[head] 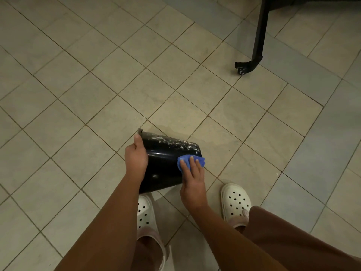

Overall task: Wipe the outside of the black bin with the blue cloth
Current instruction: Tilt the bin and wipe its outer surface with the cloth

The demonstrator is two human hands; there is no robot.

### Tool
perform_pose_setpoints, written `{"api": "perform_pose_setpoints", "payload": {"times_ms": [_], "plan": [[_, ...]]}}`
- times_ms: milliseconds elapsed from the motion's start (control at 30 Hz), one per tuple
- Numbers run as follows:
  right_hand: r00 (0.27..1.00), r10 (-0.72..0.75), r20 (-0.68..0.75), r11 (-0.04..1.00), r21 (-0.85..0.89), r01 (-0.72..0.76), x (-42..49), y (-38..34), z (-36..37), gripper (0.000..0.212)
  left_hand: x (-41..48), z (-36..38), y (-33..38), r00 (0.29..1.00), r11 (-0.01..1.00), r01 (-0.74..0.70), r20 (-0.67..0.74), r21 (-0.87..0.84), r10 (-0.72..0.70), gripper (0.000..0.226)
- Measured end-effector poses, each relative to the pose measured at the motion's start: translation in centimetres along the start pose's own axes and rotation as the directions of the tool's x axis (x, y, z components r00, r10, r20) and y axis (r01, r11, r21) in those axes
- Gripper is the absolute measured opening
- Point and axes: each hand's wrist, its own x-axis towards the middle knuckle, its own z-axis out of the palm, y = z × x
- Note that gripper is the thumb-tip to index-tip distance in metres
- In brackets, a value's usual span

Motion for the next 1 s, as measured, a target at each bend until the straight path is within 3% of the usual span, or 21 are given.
{"api": "perform_pose_setpoints", "payload": {"times_ms": [133, 333, 467, 600, 667, 733, 800, 900, 1000], "plan": [[0.995, -0.098, 0.031, 0.994, -0.045, 0.099, 2.7, 1.1, -0.8, 0.07, -0.2, -0.3, -0.2, 1.0, 1.0, -0.019, 0.002, 0.017, 0.018, 0.058], [0.969, 0.237, -0.065, 0.972, 0.015, -0.236, 1.9, -0.9, 0.0, 0.069, -0.5, 0.2, -0.2, 0.991, 0.99, -0.125, -0.047, 0.069, 0.129, 0.061], [0.999, 0.035, -0.03, 0.999, -0.041, -0.036, 0.6, -3.2, 1.2, 0.079, -0.3, 0.0, -0.3, 0.998, 0.997, -0.057, -0.024, 0.048, 0.059, 0.056], [0.995, -0.077, 0.063, 0.997, -0.019, 0.079, 3.8, -1.7, 0.2, 0.069, -0.5, -0.4, -0.5, 0.998, 0.998, -0.061, 0.005, 0.035, 0.061, 0.05], [0.998, 0.028, 0.058, 0.999, -0.047, -0.025, 5.4, 0.1, -0.8, 0.06, -0.6, -0.3, -0.5, 0.994, 0.993, -0.109, -0.005, 0.048, 0.109, 0.053], [0.979, 0.204, 0.031, 0.979, 0.0, -0.204, 5.6, 1.6, -1.5, 0.062, -0.6, -0.2, -0.6, 0.988, 0.986, -0.149, -0.035, 0.069, 0.152, 0.054], [0.958, 0.287, -0.001, 0.957, 0.031, -0.287, 4.1, 1.3, -1.5, 0.067, -0.4, -0.2, -0.6, 0.988, 0.987, -0.146, -0.042, 0.065, 0.149, 0.054], [0.988, 0.15, -0.029, 0.986, -0.063, -0.151, 1.2, -1.2, 0.1, 0.074, -0.2, -0.2, -0.5, 0.992, 0.99, -0.13, -0.003, 0.052, 0.13, 0.062], [0.999, 0.001, 0.043, 0.999, -0.043, 0.001, 1.9, -2.7, 0.2, 0.073, -0.4, -0.6, -0.6, 0.995, 0.995, -0.098, 0.021, 0.032, 0.097, 0.057]]}}
